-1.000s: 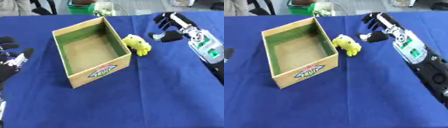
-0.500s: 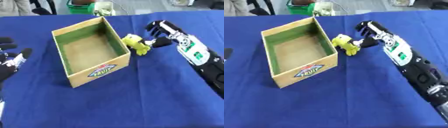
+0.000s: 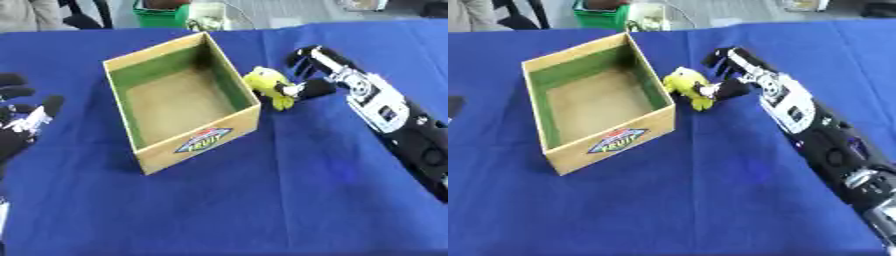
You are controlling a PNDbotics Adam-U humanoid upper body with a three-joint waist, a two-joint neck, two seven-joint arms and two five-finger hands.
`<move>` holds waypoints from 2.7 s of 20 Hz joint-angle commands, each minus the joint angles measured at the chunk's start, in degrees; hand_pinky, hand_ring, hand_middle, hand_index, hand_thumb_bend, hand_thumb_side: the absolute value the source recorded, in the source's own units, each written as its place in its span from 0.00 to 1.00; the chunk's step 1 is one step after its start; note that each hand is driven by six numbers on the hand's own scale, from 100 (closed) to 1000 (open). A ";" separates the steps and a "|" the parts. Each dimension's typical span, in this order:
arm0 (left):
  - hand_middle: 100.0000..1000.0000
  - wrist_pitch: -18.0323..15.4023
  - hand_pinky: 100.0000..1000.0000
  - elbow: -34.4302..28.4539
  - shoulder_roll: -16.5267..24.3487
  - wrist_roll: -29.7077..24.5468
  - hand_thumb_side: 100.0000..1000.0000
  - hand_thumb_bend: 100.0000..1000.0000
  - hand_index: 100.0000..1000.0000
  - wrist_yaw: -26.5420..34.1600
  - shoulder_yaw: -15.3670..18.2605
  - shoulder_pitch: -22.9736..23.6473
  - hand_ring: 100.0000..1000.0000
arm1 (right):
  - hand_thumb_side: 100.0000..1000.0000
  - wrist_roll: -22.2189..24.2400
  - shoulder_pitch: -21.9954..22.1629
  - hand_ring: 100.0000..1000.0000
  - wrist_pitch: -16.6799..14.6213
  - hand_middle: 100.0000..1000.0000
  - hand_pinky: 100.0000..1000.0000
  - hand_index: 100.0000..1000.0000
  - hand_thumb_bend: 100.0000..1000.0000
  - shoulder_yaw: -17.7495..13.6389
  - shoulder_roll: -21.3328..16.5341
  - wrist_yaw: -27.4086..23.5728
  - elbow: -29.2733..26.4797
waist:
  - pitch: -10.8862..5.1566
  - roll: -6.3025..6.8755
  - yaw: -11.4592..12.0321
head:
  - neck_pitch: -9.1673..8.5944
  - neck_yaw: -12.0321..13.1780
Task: Pick up objects on the table and place them in the box.
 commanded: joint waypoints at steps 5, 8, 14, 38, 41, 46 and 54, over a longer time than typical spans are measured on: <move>0.57 -0.03 0.45 -0.59 0.95 -0.25 0.09 0.69 0.61 0.07 -0.16 -0.45 0.61 | 0.24 0.94 -1.84 0.64 -0.59 0.66 0.60 0.76 0.33 0.12 0.83 2.87 1.49 | -1.26 0.13 0.14 | 0.18 -0.32; 0.57 -0.03 0.45 -0.60 0.93 -0.26 0.09 0.69 0.61 0.09 -0.15 -0.42 0.61 | 0.24 1.10 -1.98 0.64 -0.91 0.66 0.60 0.76 0.34 0.18 1.39 4.05 2.18 | -1.28 0.19 0.15 | 0.21 -0.38; 0.57 -0.02 0.45 -0.60 0.90 -0.28 0.09 0.69 0.61 0.11 -0.18 -0.39 0.61 | 0.23 1.15 -2.06 0.64 -1.24 0.65 0.61 0.75 0.34 0.25 1.93 6.58 3.01 | -1.33 0.25 0.14 | 0.29 -0.47; 0.57 -0.07 0.45 -0.65 0.94 -0.22 0.09 0.70 0.61 0.06 -0.09 -0.46 0.61 | 0.00 -9.49 -1.64 0.39 -1.27 0.07 0.44 0.13 0.00 -0.60 0.78 19.53 -0.79 | -1.39 0.11 -0.05 | 0.17 -0.28; 0.57 -0.07 0.45 -0.67 0.97 -0.19 0.09 0.69 0.61 0.06 -0.04 -0.45 0.61 | 0.00 -10.44 -1.73 0.38 -0.72 0.07 0.44 0.13 0.00 -1.16 0.00 18.23 -2.89 | -1.39 0.08 -0.12 | 0.12 -0.15; 0.57 -0.06 0.45 -0.66 1.01 -0.20 0.09 0.70 0.61 0.04 -0.04 -0.43 0.61 | 0.00 -11.35 -2.93 0.38 0.38 0.07 0.43 0.13 0.00 -2.06 -1.11 16.07 -7.01 | -1.47 0.05 -0.15 | 0.11 -0.13; 0.57 -0.04 0.45 -0.56 0.99 -0.48 0.09 0.70 0.61 0.04 -0.28 -0.35 0.61 | 0.00 -9.17 -7.74 0.38 0.18 0.07 0.44 0.13 0.00 -0.55 0.64 15.35 -10.34 | -1.83 0.06 0.20 | 0.29 -0.69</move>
